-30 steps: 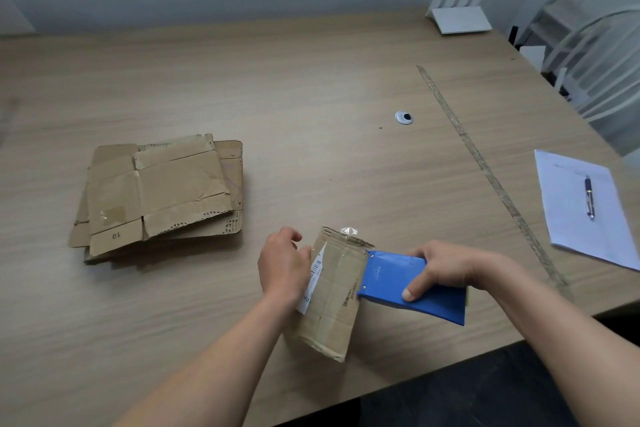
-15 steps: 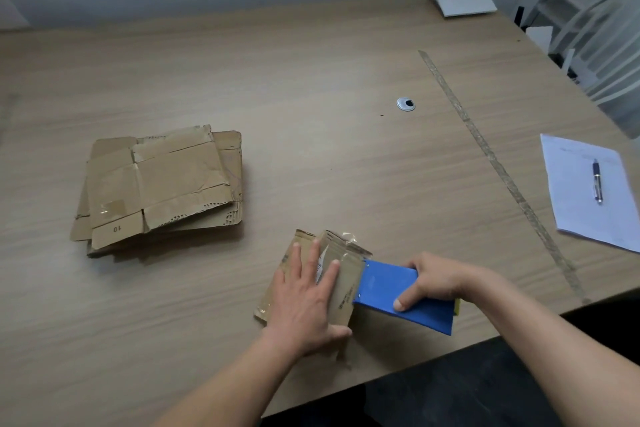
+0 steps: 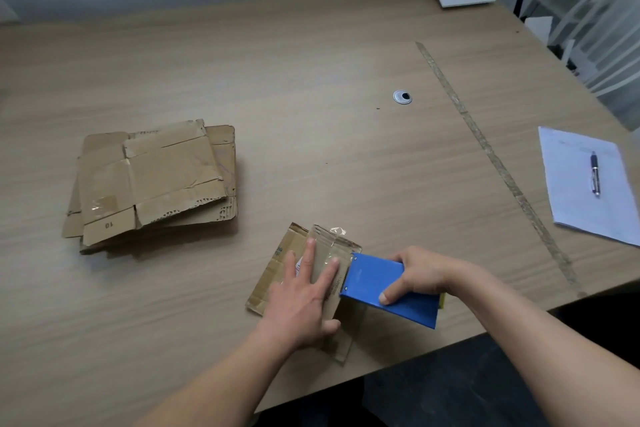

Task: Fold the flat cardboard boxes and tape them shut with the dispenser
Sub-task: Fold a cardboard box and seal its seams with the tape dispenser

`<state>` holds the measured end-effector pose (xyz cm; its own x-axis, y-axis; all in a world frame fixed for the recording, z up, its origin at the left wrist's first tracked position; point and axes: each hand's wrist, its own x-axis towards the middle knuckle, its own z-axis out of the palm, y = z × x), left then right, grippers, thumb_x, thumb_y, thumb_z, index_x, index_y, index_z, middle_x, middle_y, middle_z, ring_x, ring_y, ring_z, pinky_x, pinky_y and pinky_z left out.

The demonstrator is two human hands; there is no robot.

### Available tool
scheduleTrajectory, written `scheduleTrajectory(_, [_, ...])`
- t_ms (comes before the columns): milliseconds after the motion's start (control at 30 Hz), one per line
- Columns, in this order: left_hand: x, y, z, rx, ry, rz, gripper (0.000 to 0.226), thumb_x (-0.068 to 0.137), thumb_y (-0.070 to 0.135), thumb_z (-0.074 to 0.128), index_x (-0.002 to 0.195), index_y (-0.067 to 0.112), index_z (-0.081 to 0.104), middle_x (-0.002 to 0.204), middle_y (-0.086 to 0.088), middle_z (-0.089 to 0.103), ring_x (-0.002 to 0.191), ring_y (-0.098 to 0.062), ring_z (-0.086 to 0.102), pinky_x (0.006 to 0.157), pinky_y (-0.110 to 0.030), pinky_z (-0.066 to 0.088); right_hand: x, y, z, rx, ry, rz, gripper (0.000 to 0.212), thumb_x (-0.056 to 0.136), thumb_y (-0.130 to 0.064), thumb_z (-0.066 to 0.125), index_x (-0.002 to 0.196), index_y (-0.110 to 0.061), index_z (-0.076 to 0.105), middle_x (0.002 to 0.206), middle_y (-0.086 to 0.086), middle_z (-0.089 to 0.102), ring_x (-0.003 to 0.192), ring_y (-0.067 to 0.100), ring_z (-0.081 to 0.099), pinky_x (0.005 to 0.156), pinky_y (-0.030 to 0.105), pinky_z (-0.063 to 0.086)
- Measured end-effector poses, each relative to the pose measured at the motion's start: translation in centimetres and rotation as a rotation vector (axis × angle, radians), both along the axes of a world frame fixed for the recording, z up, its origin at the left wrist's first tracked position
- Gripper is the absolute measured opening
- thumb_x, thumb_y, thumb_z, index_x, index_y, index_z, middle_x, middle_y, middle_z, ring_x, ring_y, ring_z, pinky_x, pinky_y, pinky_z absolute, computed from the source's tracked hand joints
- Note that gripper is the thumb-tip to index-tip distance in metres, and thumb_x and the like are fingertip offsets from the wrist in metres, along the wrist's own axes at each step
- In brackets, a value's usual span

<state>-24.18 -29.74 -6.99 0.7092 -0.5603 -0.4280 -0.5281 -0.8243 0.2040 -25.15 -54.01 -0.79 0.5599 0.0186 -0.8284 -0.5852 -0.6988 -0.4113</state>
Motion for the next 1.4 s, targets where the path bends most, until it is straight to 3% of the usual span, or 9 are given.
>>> scheduleTrajectory(167, [0.0, -0.2, 0.0, 0.015, -0.002, 0.011, 0.107, 0.071, 0.069, 0.057, 0.149, 0.048, -0.014, 0.155, 0.002, -0.040, 0.146, -0.042, -0.005, 0.099, -0.053, 0.044, -0.7, -0.5, 0.3, 0.036, -0.005, -0.032, 0.042, 0.068, -0.035, 0.090, 0.103, -0.024, 0.069, 0.100, -0.001, 0.074, 0.092, 0.019, 0.071, 0.080, 0.033, 0.056])
scheduleTrajectory(333, [0.0, -0.4, 0.0, 0.025, -0.031, -0.002, 0.108, 0.069, 0.067, 0.060, 0.149, 0.049, -0.011, 0.156, 0.002, -0.038, 0.144, -0.043, 0.002, 0.096, -0.051, 0.046, -2.8, -2.0, 0.2, 0.081, -0.023, -0.074, 0.061, 0.048, -0.045, 0.087, 0.105, -0.025, 0.073, 0.098, -0.002, 0.077, 0.094, 0.021, 0.073, 0.088, 0.038, 0.058])
scheduleTrajectory(733, [-0.1, -0.2, 0.2, 0.030, -0.012, 0.000, 0.108, 0.068, 0.064, 0.065, 0.148, 0.052, -0.008, 0.156, 0.005, -0.038, 0.142, -0.042, 0.006, 0.095, -0.049, 0.045, -5.3, -3.4, 0.8, 0.101, -0.006, -0.124, 0.045, 0.057, -0.037, 0.086, 0.098, -0.023, 0.073, 0.086, -0.007, 0.077, 0.078, 0.009, 0.072, 0.075, 0.026, 0.054])
scheduleTrajectory(833, [-0.1, -0.3, 0.1, 0.025, -0.016, 0.002, 0.108, 0.068, 0.063, 0.066, 0.148, 0.052, -0.007, 0.156, 0.004, -0.038, 0.141, -0.042, 0.007, 0.095, -0.050, 0.045, -5.5, -3.3, 0.8, 0.097, 0.015, -0.133, 0.036, 0.067, -0.027, 0.088, 0.099, -0.021, 0.073, 0.084, -0.008, 0.077, 0.077, 0.009, 0.072, 0.071, 0.022, 0.054])
scheduleTrajectory(1000, [-0.1, -0.2, 0.1, 0.018, -0.015, 0.004, 0.108, 0.068, 0.062, 0.065, 0.148, 0.052, -0.007, 0.155, 0.005, -0.039, 0.140, -0.041, 0.007, 0.095, -0.050, 0.045, -4.2, -1.7, -0.3, -0.004, 0.075, -0.151, 0.038, 0.069, -0.030, 0.088, 0.102, -0.017, 0.073, 0.097, 0.002, 0.078, 0.091, 0.022, 0.074, 0.084, 0.035, 0.059])
scheduleTrajectory(1200, [-0.1, -0.2, 0.1, 0.022, -0.004, 0.007, 0.108, 0.070, 0.063, 0.065, 0.148, 0.051, -0.008, 0.154, 0.004, -0.041, 0.142, -0.042, 0.003, 0.096, -0.051, 0.044, -0.9, 0.5, 0.2, -0.125, 0.158, -0.099, 0.055, 0.070, -0.040, 0.088, 0.112, -0.014, 0.064, 0.104, 0.005, 0.071, 0.091, 0.022, 0.071, 0.079, 0.034, 0.059])
scheduleTrajectory(1400, [-0.1, -0.3, 0.2, 0.025, 0.008, 0.024, 0.108, 0.071, 0.063, 0.066, 0.149, 0.050, -0.007, 0.154, 0.003, -0.041, 0.141, -0.043, 0.003, 0.096, -0.051, 0.042, 1.9, 2.9, 0.4, -0.225, 0.175, -0.059, 0.049, 0.069, -0.042, 0.089, 0.100, -0.011, 0.065, 0.103, 0.007, 0.072, 0.094, 0.026, 0.070, 0.091, 0.039, 0.058])
